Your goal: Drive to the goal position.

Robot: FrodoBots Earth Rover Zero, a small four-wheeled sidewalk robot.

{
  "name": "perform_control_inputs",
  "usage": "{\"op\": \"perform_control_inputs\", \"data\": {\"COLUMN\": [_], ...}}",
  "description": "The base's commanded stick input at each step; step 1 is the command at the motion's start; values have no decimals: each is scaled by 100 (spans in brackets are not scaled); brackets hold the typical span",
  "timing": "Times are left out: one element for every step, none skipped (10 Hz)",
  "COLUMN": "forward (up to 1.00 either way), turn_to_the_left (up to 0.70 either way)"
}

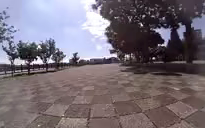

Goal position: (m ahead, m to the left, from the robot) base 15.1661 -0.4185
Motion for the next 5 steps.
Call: {"op": "perform_control_inputs", "data": {"forward": [70,70,70,70,70], "turn_to_the_left": [0,0,0,0,0]}}
